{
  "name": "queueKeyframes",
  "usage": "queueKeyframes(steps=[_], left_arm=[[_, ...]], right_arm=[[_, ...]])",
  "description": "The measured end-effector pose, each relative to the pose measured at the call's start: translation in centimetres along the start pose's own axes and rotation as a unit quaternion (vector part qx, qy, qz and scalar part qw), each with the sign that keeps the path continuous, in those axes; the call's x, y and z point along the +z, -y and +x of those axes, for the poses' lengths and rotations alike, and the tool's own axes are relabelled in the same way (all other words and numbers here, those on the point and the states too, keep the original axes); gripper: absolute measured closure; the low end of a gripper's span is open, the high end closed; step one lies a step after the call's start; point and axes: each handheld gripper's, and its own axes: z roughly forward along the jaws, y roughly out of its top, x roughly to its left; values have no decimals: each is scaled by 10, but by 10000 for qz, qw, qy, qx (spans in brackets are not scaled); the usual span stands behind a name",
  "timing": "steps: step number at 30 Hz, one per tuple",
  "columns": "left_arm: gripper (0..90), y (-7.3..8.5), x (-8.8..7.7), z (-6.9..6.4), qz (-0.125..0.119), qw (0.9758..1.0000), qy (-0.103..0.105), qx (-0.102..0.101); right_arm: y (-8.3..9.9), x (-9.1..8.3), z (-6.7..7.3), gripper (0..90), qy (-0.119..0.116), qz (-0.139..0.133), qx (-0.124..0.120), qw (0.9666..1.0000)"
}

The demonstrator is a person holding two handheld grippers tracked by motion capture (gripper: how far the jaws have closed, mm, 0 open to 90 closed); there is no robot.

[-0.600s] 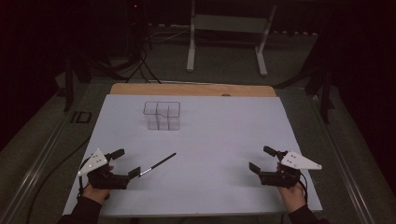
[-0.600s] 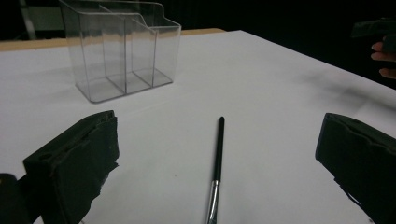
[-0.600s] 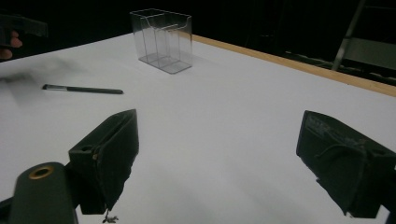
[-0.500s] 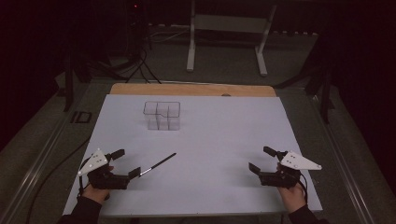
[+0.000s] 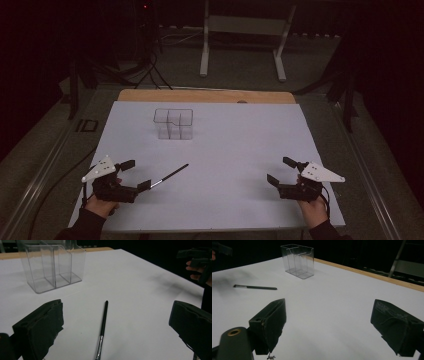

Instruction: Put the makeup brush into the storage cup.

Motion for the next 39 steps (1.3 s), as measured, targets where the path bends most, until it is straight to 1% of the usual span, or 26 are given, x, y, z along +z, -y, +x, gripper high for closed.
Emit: queueKeyframes(steps=[2,3,4,5,6,8,9,10,16,17,19,21,23,26,27,28,29,31,33,34,35,39], left_arm=[[8,-7,-1,-1,121,9999,51,65],[8,-10,-1,-2,141,9998,104,107],[8,-10,-1,-2,141,9998,104,107],[8,-16,-1,-3,259,9994,116,174],[8,-20,-1,-4,297,9992,127,232],[9,-26,-1,-4,364,9989,192,221],[8,-29,0,-5,434,9985,211,245],[8,-31,0,-5,505,9981,179,305],[8,-45,3,-5,815,9957,240,378],[8,-46,4,-5,814,9957,228,382],[9,-50,4,-3,853,9955,262,327],[9,-53,5,-3,929,9946,239,400],[16,-56,8,-3,1067,9928,185,518],[16,-58,13,-4,1280,9898,232,587],[16,-58,15,-5,1379,9883,258,606],[16,-58,15,-5,1379,9883,258,606],[16,-59,18,-6,1532,9856,268,670],[16,-58,22,-7,1660,9833,274,696],[16,-57,25,-8,1734,9816,269,751],[16,-57,25,-8,1734,9816,269,751],[16,-57,28,-9,1841,9794,268,784],[17,-59,34,-9,2047,9755,226,775]], right_arm=[[0,0,0,131,-5,-1,6,10000],[0,0,0,131,-7,0,14,10000],[0,0,0,131,-7,0,14,10000],[0,0,0,131,-2,1,13,10000],[0,0,0,131,6,-2,-7,10000],[0,0,0,131,14,-2,-7,10000],[0,0,0,131,15,1,0,10000],[0,0,0,131,14,4,5,10000],[0,0,0,131,6,1,-6,10000],[0,0,0,132,3,3,-5,10000],[0,0,0,132,1,-4,-17,10000],[0,0,0,132,-1,-3,-21,10000],[0,0,1,132,-1,-4,-23,10000],[-1,0,1,133,-2,-8,-24,10000],[-1,0,1,133,-7,-10,-24,10000],[-1,0,1,133,-7,-10,-24,10000],[-1,0,1,133,-11,-14,-22,10000],[-1,0,1,133,-10,-10,-18,10000],[-1,0,1,133,-10,-6,-15,10000],[-1,0,1,133,-10,-6,-15,10000],[-1,0,1,133,-11,-9,-20,10000],[-1,0,1,134,-24,-14,-25,10000]])
